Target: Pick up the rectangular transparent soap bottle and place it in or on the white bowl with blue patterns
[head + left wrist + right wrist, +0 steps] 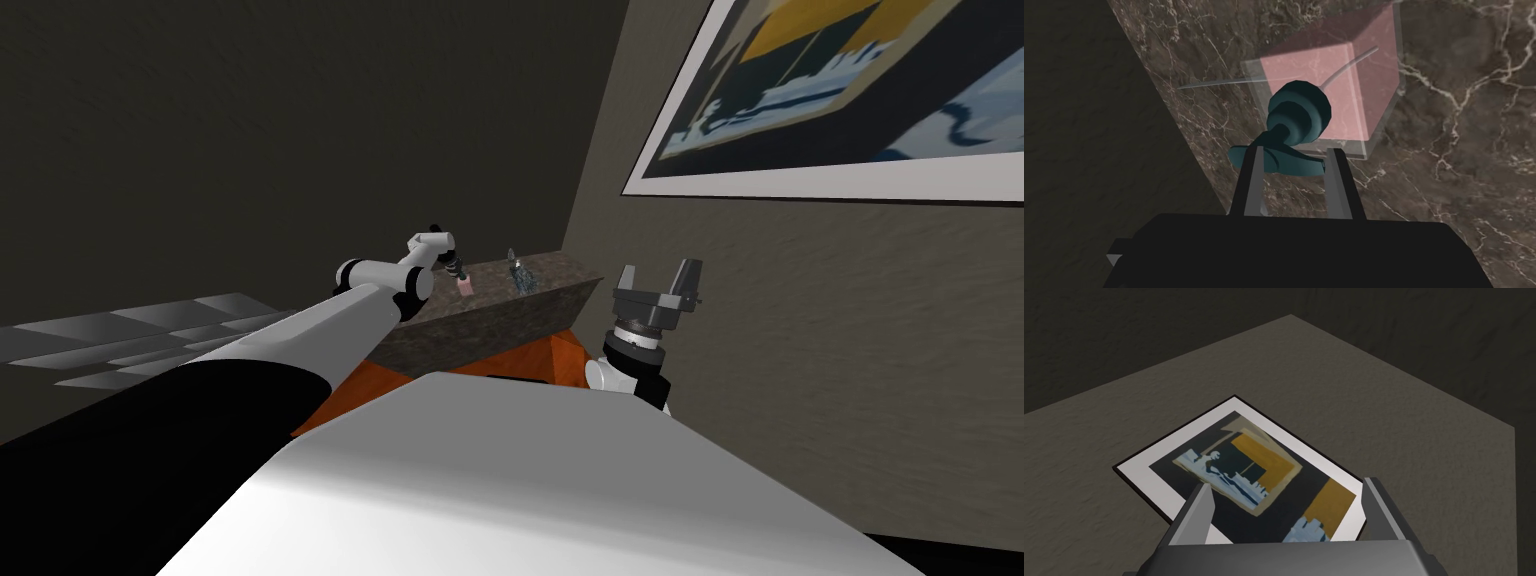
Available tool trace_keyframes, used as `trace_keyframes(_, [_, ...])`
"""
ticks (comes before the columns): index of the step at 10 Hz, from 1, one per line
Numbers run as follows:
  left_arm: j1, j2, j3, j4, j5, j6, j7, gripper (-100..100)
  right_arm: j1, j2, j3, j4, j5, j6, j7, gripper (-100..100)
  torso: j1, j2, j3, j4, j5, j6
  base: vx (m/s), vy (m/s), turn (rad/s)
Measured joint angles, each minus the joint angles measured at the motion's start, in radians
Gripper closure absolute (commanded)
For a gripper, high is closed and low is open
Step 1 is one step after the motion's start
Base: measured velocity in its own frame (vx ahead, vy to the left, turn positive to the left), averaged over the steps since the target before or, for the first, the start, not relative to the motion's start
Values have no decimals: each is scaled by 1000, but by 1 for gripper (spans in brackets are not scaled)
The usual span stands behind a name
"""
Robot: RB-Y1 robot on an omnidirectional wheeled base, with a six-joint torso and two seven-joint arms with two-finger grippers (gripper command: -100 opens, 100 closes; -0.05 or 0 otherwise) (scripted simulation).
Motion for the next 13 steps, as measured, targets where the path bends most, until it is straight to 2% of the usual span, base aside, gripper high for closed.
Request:
trace_keyframes(1, [0, 0, 0, 0, 0, 0, 0, 100, 0, 0, 0, 0, 0, 0, 0, 0, 0, 0, 0, 0, 0, 0, -28, 55, 85])
trace_keyframes(2, [-20, -20, -9, 22, -9, 1, 15, 100, 0, 0, 0, 0, 0, 0, 0, 0, 2, 1, 0, 0, 1, 0, -54, 79, 47])
trace_keyframes(4, [-20, -49, -19, -35, -20, 53, 53, 100, 0, 0, 0, 0, 0, 0, 0, 0, 4, 4, 2, 1, 1, -1, -43, 59, 26])
trace_keyframes(6, [-74, -66, -30, 38, -31, 33, 67, 100, 0, 0, 0, 0, 0, 0, 0, 0, 3, 2, 1, 0, 1, -1, -21, 56, 36])
trace_keyframes(7, [-65, -75, -33, 0, -34, 52, 81, 100, 0, 0, 0, 0, 0, 0, 0, 0, 4, 1, 1, 0, 1, -1, -5, 23, -5])
trace_keyframes(8, [-64, -76, -33, -6, -35, 59, 84, 0, 0, 0, 0, 0, 0, 0, 0, 0, 2, 0, 0, -1, 1, -1, 0, 0, 0])
trace_keyframes(9, [-64, -76, -33, -6, -35, 58, 84, 100, 0, 0, 0, 0, 0, 0, 0, 0, 1, 0, 0, -1, 0, -1, -76, -10, 69])
trace_keyframes(10, [-102, -61, -29, 44, -31, 20, 80, 100, 0, 0, 0, 0, 0, 0, 0, 0, 0, 3, 2, 1, 0, -2, -79, -6, 44])
trace_keyframes(12, [-90, -55, -27, 0, -31, 14, 92, 100, 0, 0, 0, 0, 0, 0, 0, 0, -1, 4, 2, 1, 0, -1, -43, -10, 16])
trace_keyframes(13, [-106, -49, -24, 26, -28, -9, 96, 100, 0, 0, 0, 0, 0, 0, 0, 0, -1, 3, 2, 1, 0, -1, -33, -9, 32])
